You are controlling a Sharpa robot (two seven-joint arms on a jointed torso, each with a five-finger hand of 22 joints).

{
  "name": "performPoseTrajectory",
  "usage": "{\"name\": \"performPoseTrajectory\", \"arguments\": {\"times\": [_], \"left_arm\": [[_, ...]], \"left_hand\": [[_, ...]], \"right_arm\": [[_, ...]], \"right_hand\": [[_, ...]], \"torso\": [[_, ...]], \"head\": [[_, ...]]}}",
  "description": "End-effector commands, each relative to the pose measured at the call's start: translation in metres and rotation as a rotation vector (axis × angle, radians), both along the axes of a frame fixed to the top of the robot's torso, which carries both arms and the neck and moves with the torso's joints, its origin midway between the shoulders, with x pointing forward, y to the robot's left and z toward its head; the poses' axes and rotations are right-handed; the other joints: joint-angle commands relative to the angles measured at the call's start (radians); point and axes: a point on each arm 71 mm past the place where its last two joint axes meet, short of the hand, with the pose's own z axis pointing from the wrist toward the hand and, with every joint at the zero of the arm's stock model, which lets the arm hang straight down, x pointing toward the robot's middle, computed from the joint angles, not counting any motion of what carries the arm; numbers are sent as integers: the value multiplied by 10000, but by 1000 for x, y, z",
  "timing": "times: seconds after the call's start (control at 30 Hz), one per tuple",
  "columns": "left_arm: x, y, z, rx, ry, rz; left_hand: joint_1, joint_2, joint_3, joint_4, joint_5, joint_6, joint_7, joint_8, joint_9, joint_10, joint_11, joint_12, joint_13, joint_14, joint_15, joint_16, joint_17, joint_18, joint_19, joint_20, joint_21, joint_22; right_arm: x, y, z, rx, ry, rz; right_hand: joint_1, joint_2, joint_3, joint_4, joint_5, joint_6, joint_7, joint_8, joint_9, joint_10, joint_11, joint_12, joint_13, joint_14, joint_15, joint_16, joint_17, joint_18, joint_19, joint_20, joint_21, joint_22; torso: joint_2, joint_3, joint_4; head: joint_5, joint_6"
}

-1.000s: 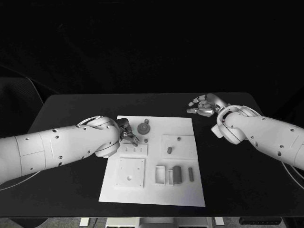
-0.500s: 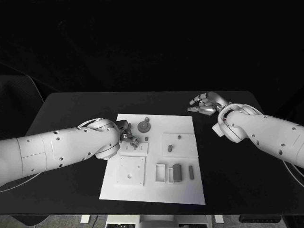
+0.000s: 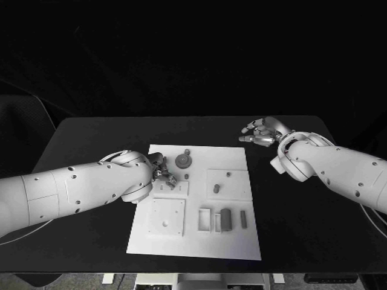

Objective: Assemble the parts on the task board

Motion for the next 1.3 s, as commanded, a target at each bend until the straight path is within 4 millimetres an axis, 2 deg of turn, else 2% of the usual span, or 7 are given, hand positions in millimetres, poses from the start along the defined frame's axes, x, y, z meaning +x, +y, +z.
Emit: {"name": "performPoseTrajectory", "arguments": {"times": [0.03, 1.13, 1.3], "left_arm": [[-3, 0, -4, 168, 295, -210], [-3, 0, -5, 397, 444, -404], [-3, -2, -5, 410, 460, -487]], "left_hand": [[814, 741, 524, -424, 1262, 1038, -3, 1093, 831, 623, -500, 11, -15, 215, -89, 58, -12, 1007, 90, -14, 1308, 15], [800, 747, 536, -425, 1331, 1051, -12, 1127, 844, 632, -502, 1, -22, 221, -90, 54, -16, 1007, 95, -15, 1302, 19], [687, 691, 481, -388, 1331, 1029, -1, 1165, 860, 617, -491, -25, -33, 212, -88, 38, -24, 1006, 97, -11, 1291, 24]], "right_arm": [[-1, 1, -1, 15, 85, 105], [-1, -1, -1, 4, 103, 89], [-1, -1, -1, 4, 103, 91]], "right_hand": [[-69, -6, 6, 76, 57, 113, 213, 49, 1, -38, -1, -40, -14, -61, -5, 49, -3, 128, 31, 2, 577, -17], [-86, -6, 6, 81, 57, 113, 212, 49, 0, -37, -1, -38, -16, -63, -5, 50, -8, 128, 31, 4, 576, -18], [-88, -7, 6, 82, 58, 113, 212, 49, 0, -37, 0, -38, -17, -63, -4, 50, -8, 128, 31, 4, 576, -18]], "torso": [[-1, -2, -1], [-1, -6, 0], [1, -6, -1]], "head": [[-9, -13], [-5, 1], [-6, -3]]}}
